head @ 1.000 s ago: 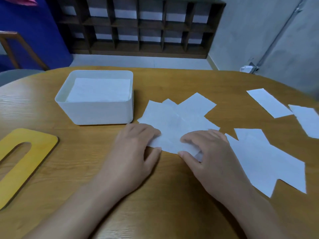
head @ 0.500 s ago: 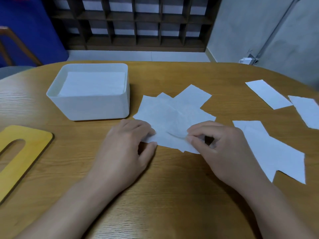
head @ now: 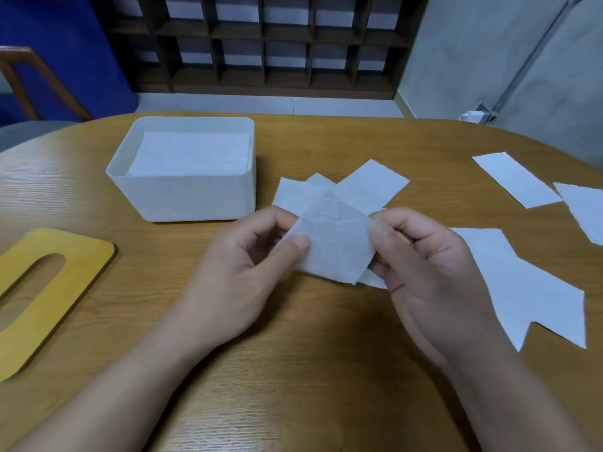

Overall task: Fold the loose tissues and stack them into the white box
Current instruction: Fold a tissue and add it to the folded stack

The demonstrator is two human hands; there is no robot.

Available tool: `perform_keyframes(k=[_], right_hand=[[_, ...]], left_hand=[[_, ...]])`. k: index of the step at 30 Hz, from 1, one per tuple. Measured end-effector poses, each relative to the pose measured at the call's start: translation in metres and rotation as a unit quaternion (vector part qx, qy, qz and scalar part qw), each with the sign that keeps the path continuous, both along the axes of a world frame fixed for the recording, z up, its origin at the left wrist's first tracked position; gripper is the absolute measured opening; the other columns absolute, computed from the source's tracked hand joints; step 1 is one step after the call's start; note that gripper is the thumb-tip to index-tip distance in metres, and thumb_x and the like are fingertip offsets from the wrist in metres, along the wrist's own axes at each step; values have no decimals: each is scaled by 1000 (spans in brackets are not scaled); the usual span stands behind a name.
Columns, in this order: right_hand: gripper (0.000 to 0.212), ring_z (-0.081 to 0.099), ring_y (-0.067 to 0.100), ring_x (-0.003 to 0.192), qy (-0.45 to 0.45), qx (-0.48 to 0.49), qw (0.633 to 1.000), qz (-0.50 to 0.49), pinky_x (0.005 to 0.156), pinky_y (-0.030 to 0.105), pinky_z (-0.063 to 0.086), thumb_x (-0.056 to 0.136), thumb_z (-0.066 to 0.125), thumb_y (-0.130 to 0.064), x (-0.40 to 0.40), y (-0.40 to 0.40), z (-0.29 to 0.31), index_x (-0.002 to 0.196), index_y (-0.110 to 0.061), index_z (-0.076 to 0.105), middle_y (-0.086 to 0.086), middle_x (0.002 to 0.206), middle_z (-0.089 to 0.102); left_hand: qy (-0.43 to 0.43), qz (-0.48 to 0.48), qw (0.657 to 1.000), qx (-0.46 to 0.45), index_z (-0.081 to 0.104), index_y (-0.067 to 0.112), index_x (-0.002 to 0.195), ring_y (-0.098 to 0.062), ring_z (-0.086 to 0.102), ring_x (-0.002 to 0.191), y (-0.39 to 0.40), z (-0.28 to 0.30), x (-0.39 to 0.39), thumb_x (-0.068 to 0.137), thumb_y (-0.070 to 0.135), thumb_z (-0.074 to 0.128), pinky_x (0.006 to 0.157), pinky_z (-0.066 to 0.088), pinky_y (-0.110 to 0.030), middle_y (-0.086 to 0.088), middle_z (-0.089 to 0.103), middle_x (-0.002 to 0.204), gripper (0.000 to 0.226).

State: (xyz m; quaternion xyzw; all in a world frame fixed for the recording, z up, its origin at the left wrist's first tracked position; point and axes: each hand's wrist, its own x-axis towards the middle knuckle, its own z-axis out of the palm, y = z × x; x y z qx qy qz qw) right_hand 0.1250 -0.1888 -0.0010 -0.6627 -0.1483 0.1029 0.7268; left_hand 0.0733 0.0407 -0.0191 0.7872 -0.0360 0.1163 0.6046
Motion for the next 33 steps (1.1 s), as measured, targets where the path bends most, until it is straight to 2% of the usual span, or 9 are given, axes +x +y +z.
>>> perform_keyframes(k=[5, 8, 10, 12, 14, 18, 26, 30, 33], right_hand=[[19, 79, 34, 105, 33, -11, 999, -5, 105, 64, 59, 107, 64, -14, 1, 1, -2, 106, -5, 80, 18, 106, 82], [28, 78, 28, 112, 50, -11, 999, 16, 108, 57, 57, 102, 73, -28, 2, 0, 3, 126, -15, 78, 12, 113, 83], [37, 73, 23, 102, 33, -37, 999, 12, 96, 49, 53, 96, 78, -41, 1, 1, 5, 130, -26, 78, 15, 107, 81], [33, 70, 33, 89, -14, -93, 996, 4, 84, 47, 52, 96, 82, -41, 0, 2, 5, 128, -32, 78, 12, 97, 80], [24, 66, 43, 78, -54, -152, 987, 15, 70, 46, 52, 99, 82, -31, -3, 1, 4, 122, -33, 78, 1, 90, 81], [5, 50, 26, 57, -89, -263, 959, 63, 54, 26, 42, 96, 83, -25, -6, -6, 2, 97, -29, 81, -8, 80, 75], [12, 67, 13, 72, -146, -364, 917, 77, 63, 26, 55, 92, 85, -31, -11, -2, -6, 86, -34, 74, -13, 81, 73], [11, 64, 9, 84, -213, -418, 880, 66, 67, 23, 50, 91, 84, -33, -9, 1, -10, 86, -35, 74, -15, 84, 66], [12, 60, 4, 98, -223, -442, 868, 48, 72, 17, 47, 92, 83, -43, -6, 2, -11, 102, -40, 77, -20, 98, 64]], left_hand=[[16, 9, 998, -61, 75, 4, 99, -8, 64, 78, 1, 2, -3, 108, 16, 65, 73, 48, -20, 2, 72, 81, 18], [40, 8, 996, -75, 77, 4, 100, -12, 66, 79, 1, 9, -5, 108, 19, 67, 73, 49, -26, -1, 75, 82, 19], [65, -8, 995, -69, 80, 7, 101, -20, 70, 81, 2, 14, -8, 106, 21, 70, 76, 51, -34, -8, 80, 89, 18], [86, -36, 995, -31, 82, 14, 104, -31, 72, 83, 3, 17, -11, 104, 25, 74, 77, 51, -39, -10, 80, 91, 13], [103, -55, 993, 17, 81, 23, 108, -26, 63, 72, 5, 17, -14, 102, 29, 77, 70, 46, -35, -5, 73, 79, 10], [144, -65, 984, 79, 77, 29, 108, -15, 47, 61, 8, 15, -20, 99, 36, 79, 62, 39, -35, 3, 62, 68, 12], [112, -19, 960, 257, 71, 37, 95, -14, 67, 84, 7, 10, -31, 89, 49, 85, 71, 52, -37, 14, 72, 89, 20], [55, -13, 946, 318, 68, 40, 92, -6, 62, 96, 10, 4, -29, 85, 56, 85, 79, 51, -32, 20, 68, 92, 24], [6, 2, 939, 343, 71, 44, 105, -2, 53, 111, 12, 2, -26, 82, 59, 83, 94, 45, -31, 24, 62, 104, 30]])
